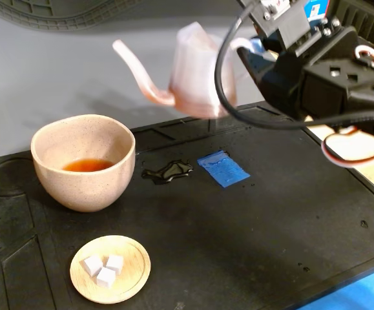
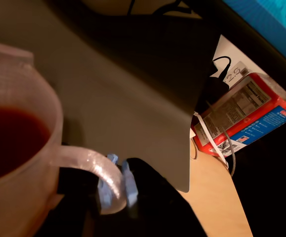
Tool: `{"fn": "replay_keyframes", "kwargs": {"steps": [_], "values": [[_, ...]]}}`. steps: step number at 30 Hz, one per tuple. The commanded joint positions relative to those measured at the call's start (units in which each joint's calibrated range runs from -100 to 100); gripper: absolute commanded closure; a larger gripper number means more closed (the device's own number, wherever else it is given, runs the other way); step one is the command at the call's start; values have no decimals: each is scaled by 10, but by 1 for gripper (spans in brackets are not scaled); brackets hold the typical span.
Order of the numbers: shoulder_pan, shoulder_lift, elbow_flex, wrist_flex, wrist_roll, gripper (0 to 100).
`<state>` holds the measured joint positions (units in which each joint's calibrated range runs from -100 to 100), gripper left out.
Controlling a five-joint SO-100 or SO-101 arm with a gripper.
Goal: Pick up a kettle and pour liquid into a cup.
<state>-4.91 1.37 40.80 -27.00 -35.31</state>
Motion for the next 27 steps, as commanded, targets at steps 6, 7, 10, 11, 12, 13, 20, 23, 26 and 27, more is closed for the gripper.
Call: {"fn": "replay_keyframes", "kwargs": {"steps": [6, 7, 10, 11, 12, 13, 20, 23, 26, 27], "values": [[31, -84, 131, -52, 0, 99], [29, -82, 132, -51, 6, 99], [27, -28, 133, -98, 7, 99], [29, -12, 130, -116, 6, 99], [29, 1, 128, -123, 5, 99], [30, 6, 128, -123, 5, 99], [33, 17, 133, -121, 7, 99], [28, 80, 126, -179, 5, 99], [32, 101, 125, -187, 5, 99], [34, 102, 125, -187, 5, 99]]}}
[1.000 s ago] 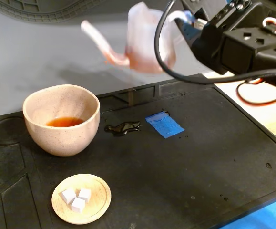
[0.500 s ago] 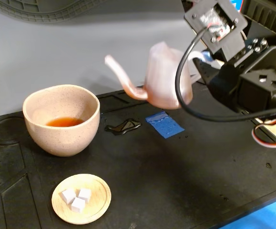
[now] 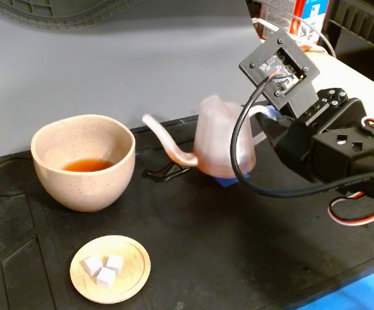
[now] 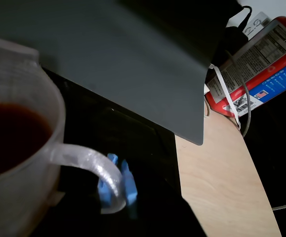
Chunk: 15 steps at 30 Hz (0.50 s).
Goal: Pick up a kettle and pour liquid into a cup.
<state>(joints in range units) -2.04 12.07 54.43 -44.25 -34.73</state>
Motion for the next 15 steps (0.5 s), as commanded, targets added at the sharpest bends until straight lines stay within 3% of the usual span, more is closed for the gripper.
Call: {"fn": "replay_keyframes", "kwargs": {"steps": [1, 5, 7, 15], "values": [[9, -5, -11, -15, -1, 99], [9, 17, -13, -18, -1, 99], [9, 79, -21, -85, -1, 99], [9, 98, -38, -85, 3, 99]]}}
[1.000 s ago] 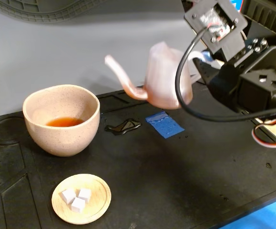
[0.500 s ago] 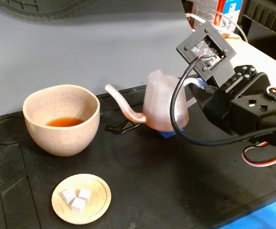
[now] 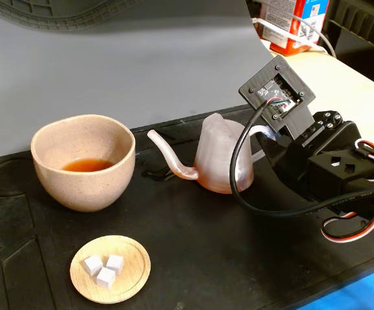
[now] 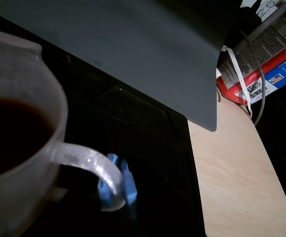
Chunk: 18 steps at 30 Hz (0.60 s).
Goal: Pick up a kettle and pour liquid into a cup.
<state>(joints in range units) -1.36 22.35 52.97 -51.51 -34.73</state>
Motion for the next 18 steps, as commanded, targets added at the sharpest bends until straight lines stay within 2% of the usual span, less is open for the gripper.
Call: {"fn": "replay_keyframes", "kwargs": {"steps": [1, 12, 13, 14, 17, 18], "values": [[2, -5, -22, -13, 3, 99], [3, -8, -20, -14, 4, 98], [2, -7, -20, -13, 4, 95], [2, -7, -17, -7, 4, 86], [2, -6, -21, -7, 4, 75], [2, -6, -19, -7, 4, 74]]}}
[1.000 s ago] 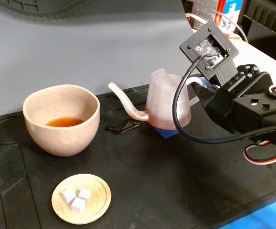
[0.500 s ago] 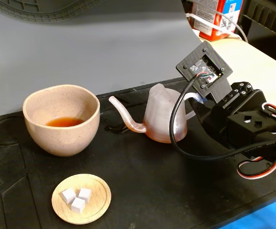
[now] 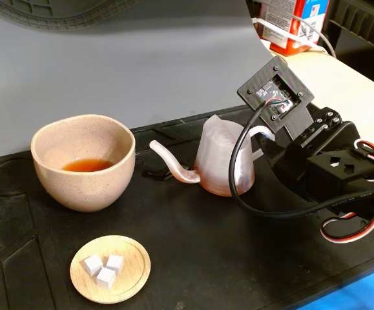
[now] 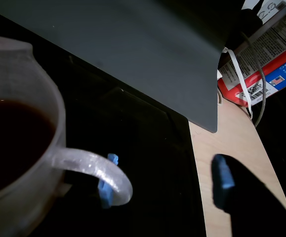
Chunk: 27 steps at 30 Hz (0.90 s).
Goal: Pick up a kettle and pour liquid into a cup.
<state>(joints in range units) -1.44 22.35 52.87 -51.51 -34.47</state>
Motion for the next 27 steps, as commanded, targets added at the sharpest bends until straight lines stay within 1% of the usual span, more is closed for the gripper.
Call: {"fn": "replay_keyframes", "kwargs": {"steps": [1, 13, 20, 22, 23, 26, 27], "values": [[3, -5, -15, -6, 2, 74], [-13, -5, 6, -5, 1, 74], [-12, -14, 44, -15, -3, 75], [-6, -15, 59, -47, -4, 75], [-6, -40, 77, -40, -4, 75], [8, -166, 148, 32, -11, 75], [8, -180, 158, 38, -11, 75]]}}
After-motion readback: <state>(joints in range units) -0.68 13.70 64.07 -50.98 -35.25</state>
